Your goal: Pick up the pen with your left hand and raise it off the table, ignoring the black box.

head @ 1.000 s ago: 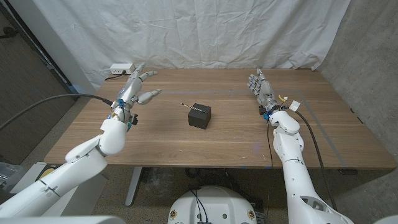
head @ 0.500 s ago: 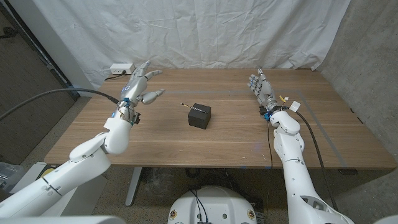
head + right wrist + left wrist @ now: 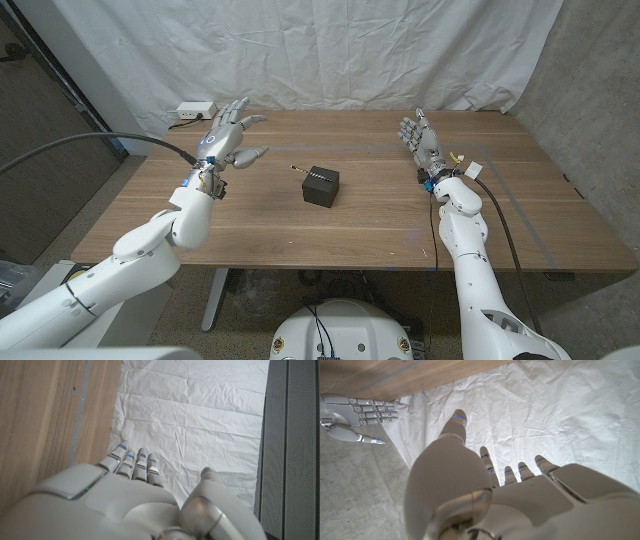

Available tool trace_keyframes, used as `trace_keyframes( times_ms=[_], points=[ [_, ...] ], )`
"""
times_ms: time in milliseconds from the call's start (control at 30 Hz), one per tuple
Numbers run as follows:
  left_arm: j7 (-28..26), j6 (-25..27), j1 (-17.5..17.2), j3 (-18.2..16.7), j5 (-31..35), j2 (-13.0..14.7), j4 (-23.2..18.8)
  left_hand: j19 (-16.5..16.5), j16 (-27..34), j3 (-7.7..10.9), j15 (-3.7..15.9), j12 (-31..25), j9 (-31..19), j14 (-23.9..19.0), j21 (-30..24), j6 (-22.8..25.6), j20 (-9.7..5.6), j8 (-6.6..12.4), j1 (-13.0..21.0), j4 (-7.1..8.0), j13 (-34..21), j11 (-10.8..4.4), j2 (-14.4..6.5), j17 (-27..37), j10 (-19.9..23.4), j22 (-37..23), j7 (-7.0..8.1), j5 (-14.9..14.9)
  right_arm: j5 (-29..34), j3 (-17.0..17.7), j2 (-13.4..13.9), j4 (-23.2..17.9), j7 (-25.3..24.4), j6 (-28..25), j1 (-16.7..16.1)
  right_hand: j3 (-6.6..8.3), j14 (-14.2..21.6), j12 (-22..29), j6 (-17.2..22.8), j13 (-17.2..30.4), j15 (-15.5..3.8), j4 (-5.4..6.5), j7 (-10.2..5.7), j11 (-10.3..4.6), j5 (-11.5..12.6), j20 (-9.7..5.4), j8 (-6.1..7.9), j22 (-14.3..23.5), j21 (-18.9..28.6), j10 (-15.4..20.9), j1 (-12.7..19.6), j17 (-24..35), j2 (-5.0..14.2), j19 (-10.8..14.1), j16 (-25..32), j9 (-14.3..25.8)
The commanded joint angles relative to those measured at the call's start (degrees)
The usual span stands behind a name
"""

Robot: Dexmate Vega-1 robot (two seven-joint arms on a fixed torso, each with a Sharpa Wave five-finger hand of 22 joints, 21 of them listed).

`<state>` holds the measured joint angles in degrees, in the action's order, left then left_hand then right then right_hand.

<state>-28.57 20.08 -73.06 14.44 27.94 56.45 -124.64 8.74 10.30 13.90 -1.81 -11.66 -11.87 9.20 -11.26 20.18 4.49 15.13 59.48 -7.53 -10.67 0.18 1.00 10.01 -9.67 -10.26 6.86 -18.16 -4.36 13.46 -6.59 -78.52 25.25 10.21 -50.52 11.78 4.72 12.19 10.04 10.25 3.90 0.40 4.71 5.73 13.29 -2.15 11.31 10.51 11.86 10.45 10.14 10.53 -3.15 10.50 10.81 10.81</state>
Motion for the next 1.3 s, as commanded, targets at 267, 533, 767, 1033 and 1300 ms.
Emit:
trace_keyframes(
  times_ms=[267, 533, 767, 1033, 1300],
  points=[
    [4.49, 7.43, 0.00, 1.66, 5.42, 3.29, -4.89, 0.46, 0.17, -0.56, 0.06, 0.01, -0.10, 0.70, -0.33, 1.33, 0.01, -0.02, 0.91, 0.02, -0.14, -0.11, 0.07, 0.24, -1.61, -0.27, 0.69, -0.35, -1.05, 0.56, -0.23, 1.12, 1.00, 0.44, 1.02, -0.02, 0.55, 0.26, 0.74, 0.24, -0.15, -0.17, 0.29, -0.28, 0.27, -0.38, 0.47, 0.23, 0.18, 0.65, 0.18, 0.18, 0.79, 0.72, 0.28, 0.06],
    [6.74, 9.44, 1.52, 3.60, 7.43, 3.76, -5.39, 0.51, 0.19, -0.67, 0.11, -0.05, -0.11, 0.76, -0.34, 2.49, 0.02, 0.26, 1.13, 0.02, -0.13, -0.47, 0.03, 0.23, -1.47, -0.28, 1.09, -0.41, -1.20, 0.85, -0.18, 0.51, 1.35, -0.02, 0.86, -0.09, 0.65, 0.30, 0.96, 0.25, -0.11, -0.19, 0.37, -0.24, 0.27, -0.26, 0.51, 0.23, 0.19, 0.81, 0.15, 0.18, 0.80, 0.79, 0.28, 0.06],
    [9.49, 12.17, 2.70, 5.71, 10.39, 4.37, -6.63, 0.61, 0.19, -0.81, 0.26, -0.10, -0.11, 0.85, -0.32, 3.22, -0.11, 0.35, 1.34, 0.04, -0.13, -0.63, -0.02, 0.23, -1.30, -0.28, 1.16, -0.45, -1.23, 0.95, -0.21, 0.32, 1.61, -0.53, 0.88, -0.16, 0.77, 0.30, 1.03, 0.26, -0.09, -0.20, 0.35, -0.23, 0.27, -0.24, 0.48, 0.24, 0.18, 0.91, 0.10, 0.20, 0.84, 0.81, 0.28, 0.07],
    [11.87, 13.65, 3.63, 7.49, 12.60, 4.77, -7.29, 0.62, 0.20, -0.99, 0.18, -0.32, -0.11, 0.98, -0.36, 4.32, -0.28, 0.52, 1.57, 0.08, -0.11, 0.03, -0.07, 0.22, -0.64, -0.29, 1.17, -0.53, -1.21, 0.84, -0.33, 0.85, 2.07, -0.56, 1.26, -0.20, 0.73, 0.28, 1.09, 0.26, -0.10, -0.22, 0.33, -0.21, 0.28, -0.23, 0.45, 0.24, 0.17, 0.95, 0.09, 0.20, 0.91, 0.85, 0.22, 0.07],
    [14.25, 14.13, 4.87, 8.58, 14.13, 4.87, -6.96, 0.58, 0.25, -1.15, -0.08, -0.44, -0.11, 0.87, -0.39, 5.13, -0.40, 0.61, 1.84, 0.09, -0.09, -0.11, -0.12, 0.19, -0.11, -0.28, 0.69, -0.60, -1.01, 0.59, -0.59, 0.75, 2.19, -0.75, 1.28, -0.26, 0.83, 0.29, 1.33, 0.27, -0.02, -0.25, 0.56, -0.14, 0.28, -0.22, 0.49, 0.24, 0.16, 1.07, 0.07, 0.21, 0.96, 0.88, 0.23, 0.07]
  ],
)
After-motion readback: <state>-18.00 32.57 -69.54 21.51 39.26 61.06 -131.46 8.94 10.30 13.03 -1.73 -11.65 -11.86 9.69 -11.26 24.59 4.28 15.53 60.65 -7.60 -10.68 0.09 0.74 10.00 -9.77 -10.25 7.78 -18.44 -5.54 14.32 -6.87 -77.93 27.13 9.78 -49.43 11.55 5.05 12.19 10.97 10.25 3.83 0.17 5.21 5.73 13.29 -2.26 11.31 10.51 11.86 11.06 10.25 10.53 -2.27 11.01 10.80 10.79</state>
